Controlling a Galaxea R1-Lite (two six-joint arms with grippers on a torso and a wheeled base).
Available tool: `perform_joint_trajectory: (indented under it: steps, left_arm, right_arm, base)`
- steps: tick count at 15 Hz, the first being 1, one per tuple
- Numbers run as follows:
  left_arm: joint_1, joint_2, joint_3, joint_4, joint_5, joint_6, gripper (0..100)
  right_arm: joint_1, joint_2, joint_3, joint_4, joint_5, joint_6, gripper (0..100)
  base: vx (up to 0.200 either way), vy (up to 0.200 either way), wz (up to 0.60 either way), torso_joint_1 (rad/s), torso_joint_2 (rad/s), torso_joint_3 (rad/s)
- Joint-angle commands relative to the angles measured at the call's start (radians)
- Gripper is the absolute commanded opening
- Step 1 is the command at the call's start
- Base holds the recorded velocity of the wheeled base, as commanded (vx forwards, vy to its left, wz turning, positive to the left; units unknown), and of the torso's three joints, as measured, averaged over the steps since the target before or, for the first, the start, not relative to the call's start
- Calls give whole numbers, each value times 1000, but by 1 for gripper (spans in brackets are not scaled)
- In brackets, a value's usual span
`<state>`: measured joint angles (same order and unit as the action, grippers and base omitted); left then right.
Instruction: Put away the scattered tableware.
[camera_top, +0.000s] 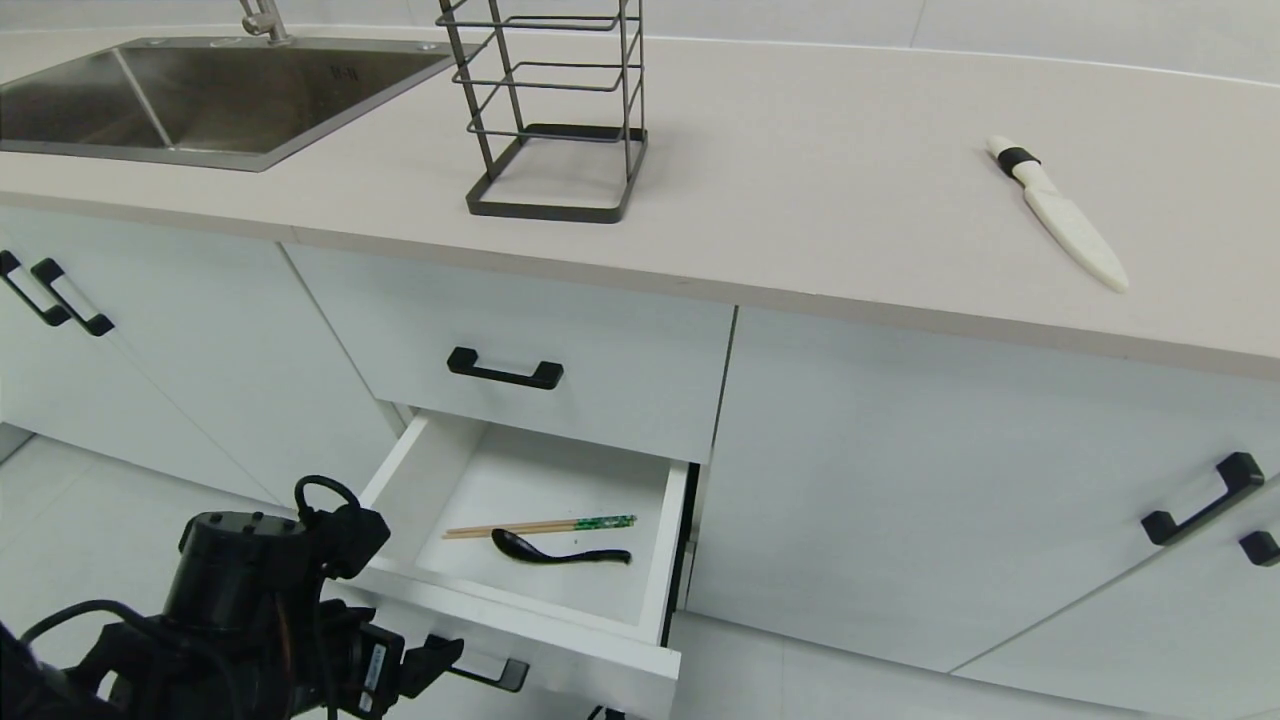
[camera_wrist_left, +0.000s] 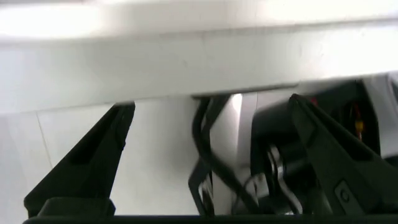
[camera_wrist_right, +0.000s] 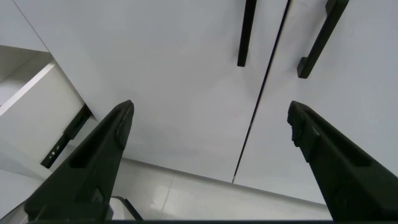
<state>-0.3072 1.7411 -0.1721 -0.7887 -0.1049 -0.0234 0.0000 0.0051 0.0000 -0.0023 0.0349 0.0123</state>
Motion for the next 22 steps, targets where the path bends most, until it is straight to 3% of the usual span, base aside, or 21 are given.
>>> perform_joint_trajectory:
  steps: [1, 4, 14, 16, 22]
  left_arm:
    - [7, 41, -41, -53, -1, -3, 100]
    - [16, 101, -78, -141, -1, -7, 100]
    - [45, 164, -218, -182, -4, -12, 100]
    - [57, 184, -270, -215, -4, -18, 100]
    - [62, 267, -310, -299, -4, -38, 100]
  right_arm:
    - [0, 3, 0, -1, 0, 0, 100]
    - [0, 3, 0, -1, 0, 0, 100]
    - [0, 3, 0, -1, 0, 0, 100]
    - [0, 3, 0, -1, 0, 0, 100]
    - [0, 3, 0, -1, 0, 0, 100]
  base:
    - [0, 0, 0, 0, 0, 0]
    - [0, 0, 0, 0, 0, 0]
    - [0, 0, 0, 0, 0, 0]
    - [0, 0, 0, 0, 0, 0]
    - [0, 0, 0, 0, 0, 0]
